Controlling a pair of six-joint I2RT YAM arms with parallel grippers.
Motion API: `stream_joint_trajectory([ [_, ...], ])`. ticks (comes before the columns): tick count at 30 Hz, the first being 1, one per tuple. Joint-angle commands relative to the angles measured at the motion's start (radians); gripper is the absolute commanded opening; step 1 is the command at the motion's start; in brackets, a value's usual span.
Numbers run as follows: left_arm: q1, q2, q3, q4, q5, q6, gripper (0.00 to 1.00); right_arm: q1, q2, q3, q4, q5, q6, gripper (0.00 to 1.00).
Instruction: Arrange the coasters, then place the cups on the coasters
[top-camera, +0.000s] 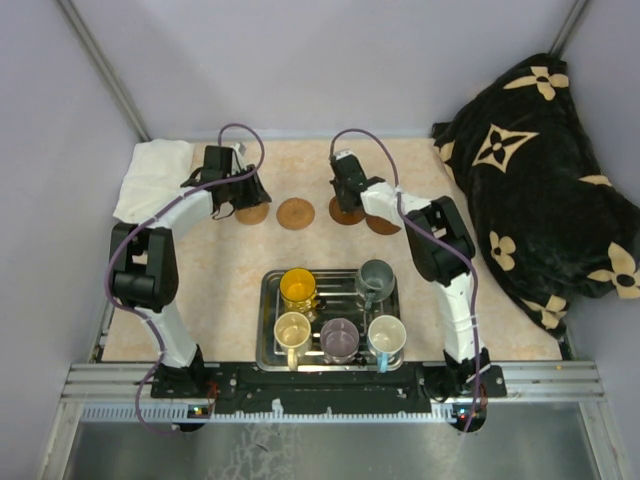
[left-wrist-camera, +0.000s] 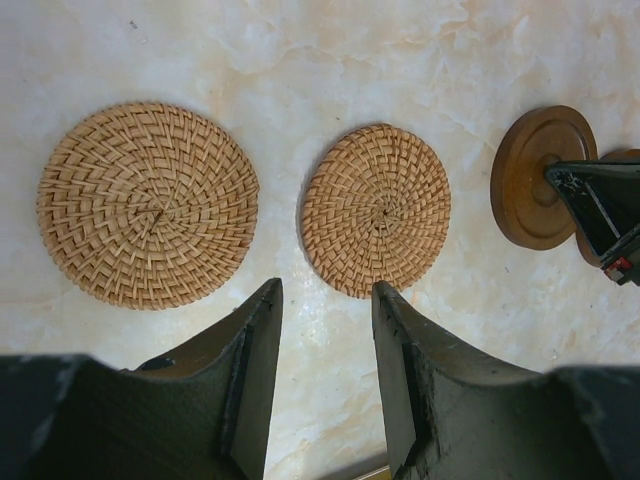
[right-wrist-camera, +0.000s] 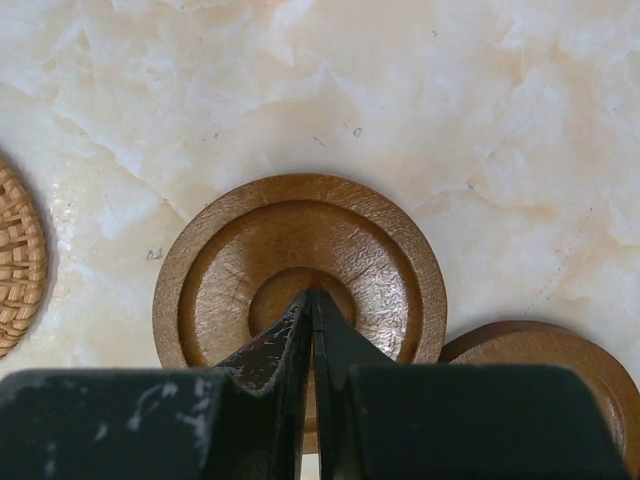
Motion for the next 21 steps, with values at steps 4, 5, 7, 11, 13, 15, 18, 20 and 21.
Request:
stream_joint_trajectory([
  [4, -0.004, 0.010, -0.001, 0.013, -0.013, -0.003, 0.48, 0.053, 0.051, -0.084, -0.147, -0.047, -0.011, 0.06],
  [5, -0.003, 0.013, 0.000, 0.013, -0.013, -0.001, 0.47, 0.055, 0.050, -0.085, -0.148, -0.047, -0.012, 0.06],
  [7, -0.003, 0.020, 0.005, 0.012, -0.012, 0.000, 0.47, 0.060, 0.051, -0.087, -0.151, -0.049, -0.012, 0.06],
  [11, -0.003, 0.026, 0.016, 0.010, -0.011, 0.001, 0.48, 0.071, 0.048, -0.094, -0.157, -0.056, -0.011, 0.05],
  [13, -0.003, 0.026, 0.017, 0.010, -0.012, 0.003, 0.48, 0.080, 0.042, -0.100, -0.157, -0.058, -0.010, 0.05],
  [15, -0.003, 0.024, 0.017, 0.009, -0.014, 0.002, 0.47, 0.088, 0.043, -0.104, -0.157, -0.059, -0.007, 0.05],
  [18, -0.003, 0.023, 0.012, 0.007, -0.015, 0.003, 0.48, 0.097, 0.041, -0.103, -0.161, -0.065, -0.007, 0.05],
  [20, -0.003, 0.021, 0.007, 0.007, -0.016, 0.004, 0.47, 0.103, 0.036, -0.106, -0.165, -0.067, -0.005, 0.04],
  [21, -0.004, 0.019, 0.006, 0.007, -0.016, 0.004, 0.48, 0.107, 0.034, -0.107, -0.166, -0.068, -0.005, 0.04],
])
